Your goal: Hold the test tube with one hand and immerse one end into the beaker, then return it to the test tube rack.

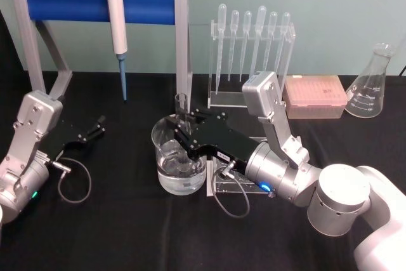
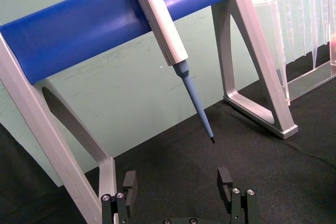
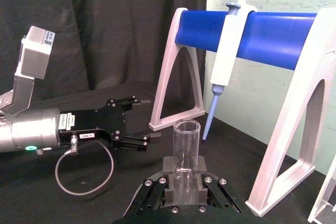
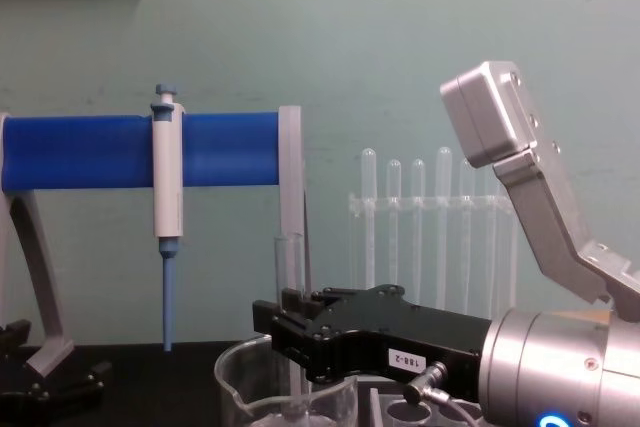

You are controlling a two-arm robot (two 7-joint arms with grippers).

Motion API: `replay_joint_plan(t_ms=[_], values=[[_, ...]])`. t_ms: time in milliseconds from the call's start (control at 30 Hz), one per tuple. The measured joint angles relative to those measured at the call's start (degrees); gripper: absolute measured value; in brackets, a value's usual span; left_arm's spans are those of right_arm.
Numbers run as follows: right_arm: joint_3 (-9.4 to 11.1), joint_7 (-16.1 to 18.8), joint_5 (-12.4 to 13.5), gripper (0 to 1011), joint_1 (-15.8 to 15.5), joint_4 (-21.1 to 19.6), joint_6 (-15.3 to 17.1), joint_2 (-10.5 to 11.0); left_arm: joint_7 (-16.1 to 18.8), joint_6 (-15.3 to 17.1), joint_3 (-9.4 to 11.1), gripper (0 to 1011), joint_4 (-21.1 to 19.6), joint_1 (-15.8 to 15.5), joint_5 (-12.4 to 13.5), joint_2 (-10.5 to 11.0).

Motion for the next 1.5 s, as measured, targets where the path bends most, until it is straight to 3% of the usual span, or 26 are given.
replay_joint_plan(t_ms=[1500], values=[[0.00,0.00,0.00,225,0.00,0.00,0.00,0.00,0.00,0.00,0.00,1000,0.00,0.00,0.00,0.00]])
